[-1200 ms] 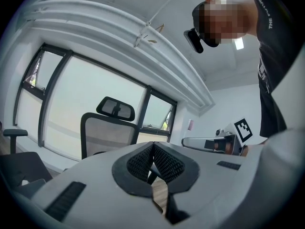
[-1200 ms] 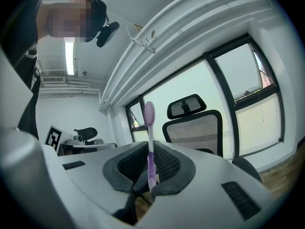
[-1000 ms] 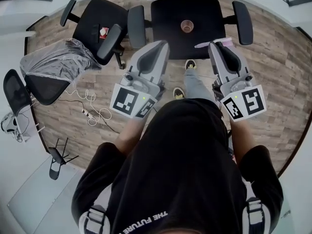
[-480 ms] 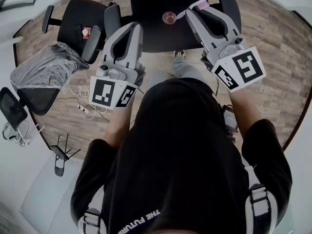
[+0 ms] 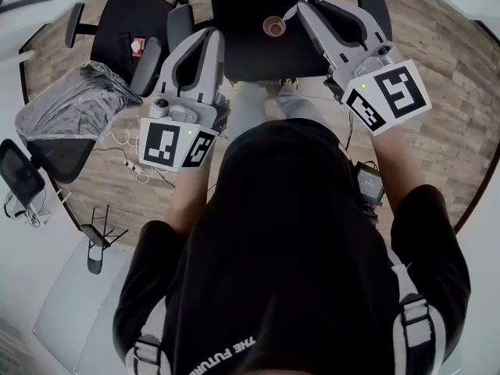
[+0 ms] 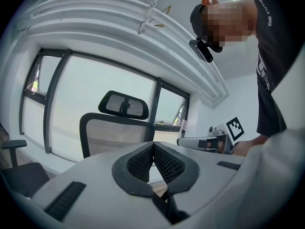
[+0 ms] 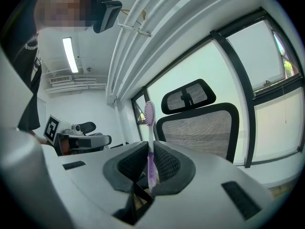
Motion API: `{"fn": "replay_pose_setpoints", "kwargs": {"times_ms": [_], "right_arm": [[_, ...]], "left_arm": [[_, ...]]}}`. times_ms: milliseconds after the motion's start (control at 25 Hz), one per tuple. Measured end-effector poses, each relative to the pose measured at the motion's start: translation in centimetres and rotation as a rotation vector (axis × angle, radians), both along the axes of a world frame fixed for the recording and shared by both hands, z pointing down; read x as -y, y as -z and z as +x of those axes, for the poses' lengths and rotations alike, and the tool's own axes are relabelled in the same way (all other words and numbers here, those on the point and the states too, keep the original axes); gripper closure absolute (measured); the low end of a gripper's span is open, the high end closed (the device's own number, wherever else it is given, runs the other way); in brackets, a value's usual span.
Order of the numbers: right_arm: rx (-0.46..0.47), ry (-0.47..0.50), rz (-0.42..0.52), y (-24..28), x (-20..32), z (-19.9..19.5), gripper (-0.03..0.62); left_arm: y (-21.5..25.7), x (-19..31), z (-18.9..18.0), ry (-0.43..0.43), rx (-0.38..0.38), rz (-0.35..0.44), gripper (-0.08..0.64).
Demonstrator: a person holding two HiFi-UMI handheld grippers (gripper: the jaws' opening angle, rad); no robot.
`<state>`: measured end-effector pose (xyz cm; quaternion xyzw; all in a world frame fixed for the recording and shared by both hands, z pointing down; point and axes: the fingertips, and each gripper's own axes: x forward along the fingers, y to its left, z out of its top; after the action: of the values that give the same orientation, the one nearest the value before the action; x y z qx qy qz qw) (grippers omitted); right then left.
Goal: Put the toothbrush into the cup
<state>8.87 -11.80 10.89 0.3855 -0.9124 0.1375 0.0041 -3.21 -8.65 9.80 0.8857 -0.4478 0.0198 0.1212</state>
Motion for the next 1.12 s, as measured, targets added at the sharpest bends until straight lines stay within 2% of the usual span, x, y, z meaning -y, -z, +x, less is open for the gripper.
{"fn": "replay_pose_setpoints", "kwargs": {"times_ms": [720,1120], "right_arm": [[-0.037,0.026,-0.088,-5.0,2.6,-2.9,0.545],[-0.069,0.002,-0.161,-9.0,3.9,-3.4,0.545]], "left_arm": [[-3.2,2.1,-3.0,0.055,-0.011,-0.067,0.54],[-5.5,3.7,-3.9,0.061,-0.019,-0.105,0.54]]}}
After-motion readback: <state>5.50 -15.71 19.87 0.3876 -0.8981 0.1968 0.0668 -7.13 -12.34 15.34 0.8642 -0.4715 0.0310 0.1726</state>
